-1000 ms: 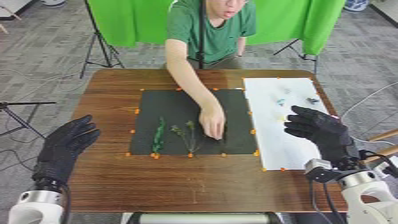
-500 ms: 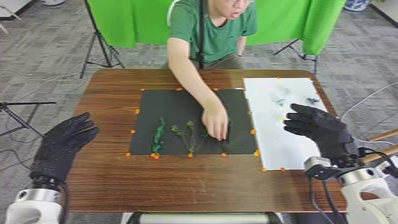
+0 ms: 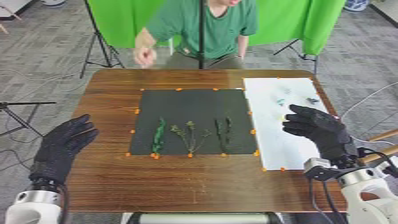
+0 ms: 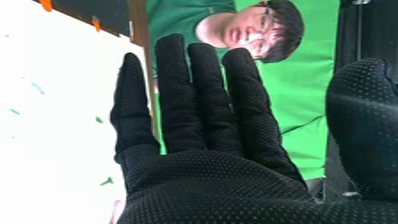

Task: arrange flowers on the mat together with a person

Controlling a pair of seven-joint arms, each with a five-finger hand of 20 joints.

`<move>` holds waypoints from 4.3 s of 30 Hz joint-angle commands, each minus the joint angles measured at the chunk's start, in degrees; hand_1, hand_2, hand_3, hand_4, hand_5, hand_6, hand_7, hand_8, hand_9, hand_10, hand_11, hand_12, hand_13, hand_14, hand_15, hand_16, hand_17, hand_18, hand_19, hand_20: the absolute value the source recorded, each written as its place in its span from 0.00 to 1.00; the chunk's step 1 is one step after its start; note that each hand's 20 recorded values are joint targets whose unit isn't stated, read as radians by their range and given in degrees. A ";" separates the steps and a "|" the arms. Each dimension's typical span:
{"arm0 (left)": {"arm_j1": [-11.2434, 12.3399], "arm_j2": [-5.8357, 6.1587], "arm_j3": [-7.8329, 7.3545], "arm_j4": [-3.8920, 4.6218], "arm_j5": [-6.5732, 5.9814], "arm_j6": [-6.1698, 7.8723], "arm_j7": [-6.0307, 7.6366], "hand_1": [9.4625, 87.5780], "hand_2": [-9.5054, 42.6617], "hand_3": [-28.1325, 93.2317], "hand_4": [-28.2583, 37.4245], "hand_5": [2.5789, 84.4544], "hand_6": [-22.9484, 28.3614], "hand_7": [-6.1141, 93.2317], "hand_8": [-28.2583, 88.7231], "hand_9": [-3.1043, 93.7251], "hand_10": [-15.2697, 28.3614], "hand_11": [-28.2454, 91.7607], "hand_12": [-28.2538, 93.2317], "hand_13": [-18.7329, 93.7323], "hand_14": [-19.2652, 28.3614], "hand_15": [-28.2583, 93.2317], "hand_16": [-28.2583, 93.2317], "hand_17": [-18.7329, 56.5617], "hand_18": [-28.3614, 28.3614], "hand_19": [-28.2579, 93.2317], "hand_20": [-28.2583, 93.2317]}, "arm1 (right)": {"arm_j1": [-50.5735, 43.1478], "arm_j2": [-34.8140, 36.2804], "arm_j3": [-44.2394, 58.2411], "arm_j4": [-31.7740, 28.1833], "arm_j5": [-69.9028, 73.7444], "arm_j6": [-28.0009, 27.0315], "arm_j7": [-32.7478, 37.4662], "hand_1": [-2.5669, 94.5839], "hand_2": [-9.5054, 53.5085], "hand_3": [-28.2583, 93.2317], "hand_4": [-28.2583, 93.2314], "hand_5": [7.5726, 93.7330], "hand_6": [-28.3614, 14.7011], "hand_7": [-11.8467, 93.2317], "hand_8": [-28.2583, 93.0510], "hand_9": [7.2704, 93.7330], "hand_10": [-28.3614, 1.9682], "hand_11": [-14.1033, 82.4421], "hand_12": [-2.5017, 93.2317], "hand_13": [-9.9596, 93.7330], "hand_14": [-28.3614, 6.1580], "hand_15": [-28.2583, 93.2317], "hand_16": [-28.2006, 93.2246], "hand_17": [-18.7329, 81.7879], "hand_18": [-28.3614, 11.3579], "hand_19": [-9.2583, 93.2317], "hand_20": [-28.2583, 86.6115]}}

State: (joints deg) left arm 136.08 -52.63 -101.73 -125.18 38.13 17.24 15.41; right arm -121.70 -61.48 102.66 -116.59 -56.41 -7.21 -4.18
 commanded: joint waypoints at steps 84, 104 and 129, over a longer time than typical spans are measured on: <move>2.54 0.87 -2.48 -0.79 -0.27 0.56 -0.03 0.26 0.32 0.81 0.10 0.50 0.55 0.31 0.16 0.42 0.71 0.53 0.38 0.45 0.78 0.62 0.23 0.22 0.92 0.69 0.30 | 44.34 25.73 -54.60 22.33 -80.56 34.44 22.85 0.51 0.00 0.89 0.00 0.73 0.76 0.60 0.25 0.84 0.74 0.46 0.60 0.75 0.67 0.77 0.51 0.46 0.34 0.75 0.60; 3.87 3.13 -4.85 -0.76 -0.14 0.85 -1.53 0.26 0.32 0.81 0.10 0.50 0.55 0.31 0.16 0.42 0.71 0.53 0.38 0.45 0.78 0.62 0.23 0.22 0.92 0.69 0.30 | 80.68 2.77 -91.83 25.31 -74.89 40.39 5.02 0.51 0.00 0.89 0.00 0.73 0.76 0.61 0.24 0.83 0.73 0.47 0.60 0.74 0.66 0.78 0.52 0.46 0.34 0.75 0.60; -0.25 4.89 -1.69 1.10 0.23 0.02 -2.27 0.26 0.33 0.81 0.10 0.50 0.55 0.31 0.16 0.42 0.71 0.53 0.38 0.45 0.78 0.62 0.23 0.22 0.92 0.69 0.30 | 90.34 -11.47 -109.67 43.77 -73.50 40.71 12.90 0.49 0.00 0.90 0.00 0.71 0.77 0.62 0.24 0.82 0.75 0.47 0.60 0.74 0.67 0.77 0.52 0.45 0.35 0.74 0.60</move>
State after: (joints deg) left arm 135.90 -47.91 -104.17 -124.74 38.10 17.79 14.08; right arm -32.58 -71.67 -5.77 -74.50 -129.64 31.29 5.10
